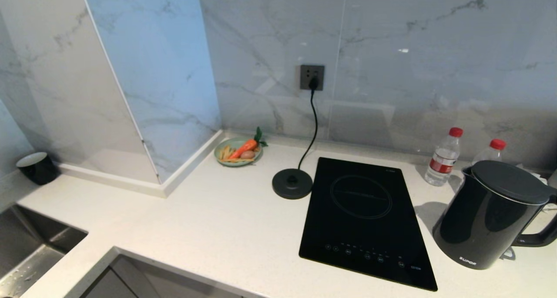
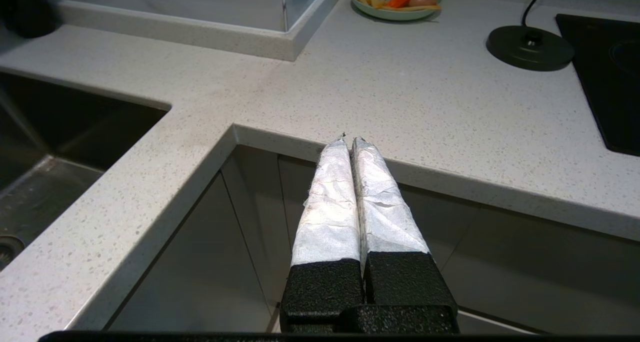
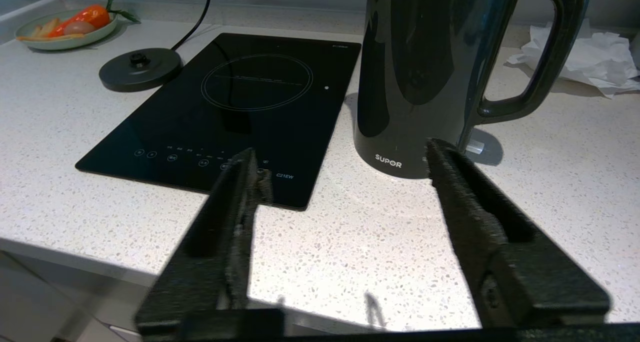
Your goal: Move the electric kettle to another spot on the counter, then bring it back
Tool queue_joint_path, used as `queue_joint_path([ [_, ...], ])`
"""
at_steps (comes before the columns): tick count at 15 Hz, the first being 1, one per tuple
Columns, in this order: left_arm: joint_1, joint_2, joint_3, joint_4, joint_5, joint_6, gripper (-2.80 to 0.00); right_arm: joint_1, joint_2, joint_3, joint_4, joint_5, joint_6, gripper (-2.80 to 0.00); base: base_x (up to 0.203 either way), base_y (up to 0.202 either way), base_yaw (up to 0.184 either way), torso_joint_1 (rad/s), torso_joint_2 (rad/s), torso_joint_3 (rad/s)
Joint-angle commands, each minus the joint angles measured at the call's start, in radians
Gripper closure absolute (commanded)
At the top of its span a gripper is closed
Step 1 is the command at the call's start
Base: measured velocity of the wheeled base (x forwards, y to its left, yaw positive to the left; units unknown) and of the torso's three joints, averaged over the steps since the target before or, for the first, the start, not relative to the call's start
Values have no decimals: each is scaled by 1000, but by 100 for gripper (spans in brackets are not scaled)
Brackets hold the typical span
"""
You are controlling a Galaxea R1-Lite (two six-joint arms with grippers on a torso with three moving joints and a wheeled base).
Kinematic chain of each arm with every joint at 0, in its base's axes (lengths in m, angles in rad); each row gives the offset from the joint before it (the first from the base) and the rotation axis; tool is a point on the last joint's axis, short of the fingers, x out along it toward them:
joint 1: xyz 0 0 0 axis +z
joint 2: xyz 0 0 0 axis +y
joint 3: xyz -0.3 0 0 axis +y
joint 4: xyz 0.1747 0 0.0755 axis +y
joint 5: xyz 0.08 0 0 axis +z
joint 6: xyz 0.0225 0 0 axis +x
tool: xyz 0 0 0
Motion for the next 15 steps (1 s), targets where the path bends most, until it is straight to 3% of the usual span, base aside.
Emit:
queue_joint_path([
  [1,0,0,0,1,1,-1,0,0,0,0,0,0,1,0,0,0,0,0,0,0],
  [15,0,1,0,1,1,-2,0,0,0,0,0,-1,0,0,0,0,0,0,0,0],
])
